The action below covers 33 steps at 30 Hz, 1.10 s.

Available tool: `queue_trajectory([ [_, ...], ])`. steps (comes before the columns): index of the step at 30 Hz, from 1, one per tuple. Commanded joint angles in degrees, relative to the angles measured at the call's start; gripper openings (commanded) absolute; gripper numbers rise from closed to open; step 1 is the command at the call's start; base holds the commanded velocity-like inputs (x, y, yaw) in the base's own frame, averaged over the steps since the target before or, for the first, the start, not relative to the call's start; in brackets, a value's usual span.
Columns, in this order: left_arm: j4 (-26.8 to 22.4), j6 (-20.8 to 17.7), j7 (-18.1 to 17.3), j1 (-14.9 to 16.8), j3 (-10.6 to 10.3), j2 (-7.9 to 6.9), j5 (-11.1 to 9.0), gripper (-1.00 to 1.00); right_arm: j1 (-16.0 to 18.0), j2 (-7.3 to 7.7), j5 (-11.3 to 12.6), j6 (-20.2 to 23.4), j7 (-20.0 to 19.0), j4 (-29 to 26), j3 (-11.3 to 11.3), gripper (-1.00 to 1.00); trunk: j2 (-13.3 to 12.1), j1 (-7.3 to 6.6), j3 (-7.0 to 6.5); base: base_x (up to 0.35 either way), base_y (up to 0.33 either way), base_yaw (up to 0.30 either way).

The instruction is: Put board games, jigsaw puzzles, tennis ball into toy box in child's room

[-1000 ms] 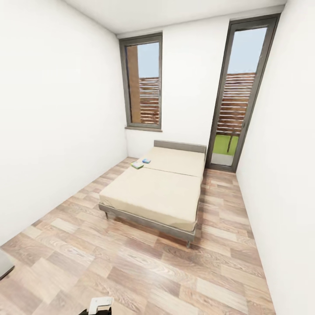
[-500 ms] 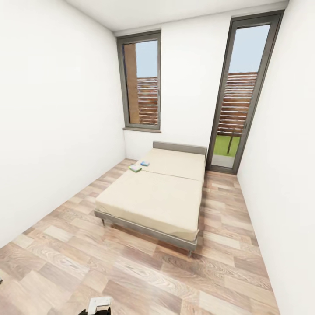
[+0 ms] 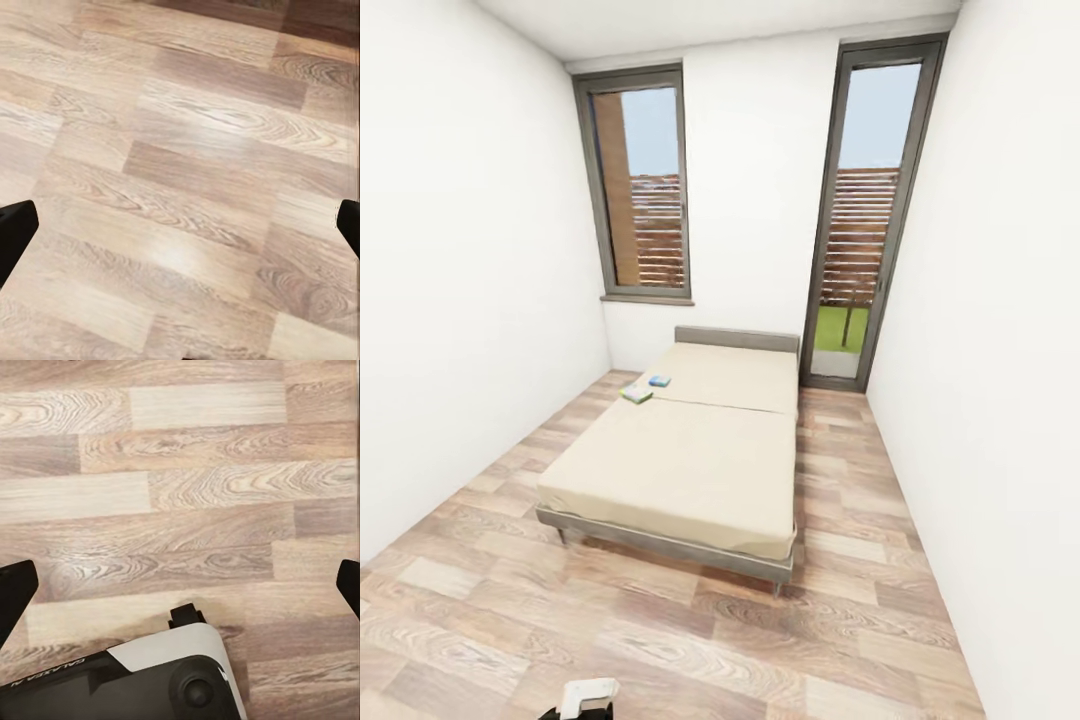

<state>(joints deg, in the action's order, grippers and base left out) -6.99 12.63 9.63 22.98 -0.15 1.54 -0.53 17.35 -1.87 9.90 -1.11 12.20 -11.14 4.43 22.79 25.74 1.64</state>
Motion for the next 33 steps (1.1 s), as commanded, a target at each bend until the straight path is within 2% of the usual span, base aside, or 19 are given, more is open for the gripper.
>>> queue_trajectory([
  [1, 0.04, 0.2, 0.19, 0.05, -0.06, 0.03, -0.04, 1.0, 0.05, -0.03, 0.16, -0.12, 0.01, -0.02, 0.45, 1.0, 0.13, 0.04, 0.13, 0.034, 0.023, -0.278],
  [13, -0.01, 0.0, 0.3, 0.05, 0.37, 0.21, -0.07, 1.0, 0.05, 0.04, 0.25, -0.17, 0.01, -0.02, 0.49, 1.0, 0.13, 0.04, 0.13, 0.008, 0.006, -0.255],
  [26, -0.07, -1.74, 0.19, 0.11, 0.62, 0.08, -0.29, 1.0, 0.05, -0.22, 0.12, -0.59, -0.12, -0.19, 0.35, 1.0, 0.13, 0.04, 0.13, 0.0, 0.0, -0.032],
  [30, -0.4, -4.7, -0.05, 0.3, 0.79, -0.26, -0.79, 1.0, 0.05, -0.22, 0.15, -0.41, -0.2, -0.54, 0.55, 1.0, 0.13, 0.04, 0.13, 0.0, 0.0, -0.002],
  [33, -1.2, -9.59, -1.35, 0.71, 1.24, -1.0, -1.66, 1.0, 0.36, -0.28, 0.19, 0.11, -0.07, -0.71, 0.73, 1.0, 0.13, 0.04, 0.13, 0.0, 0.0, 0.0],
])
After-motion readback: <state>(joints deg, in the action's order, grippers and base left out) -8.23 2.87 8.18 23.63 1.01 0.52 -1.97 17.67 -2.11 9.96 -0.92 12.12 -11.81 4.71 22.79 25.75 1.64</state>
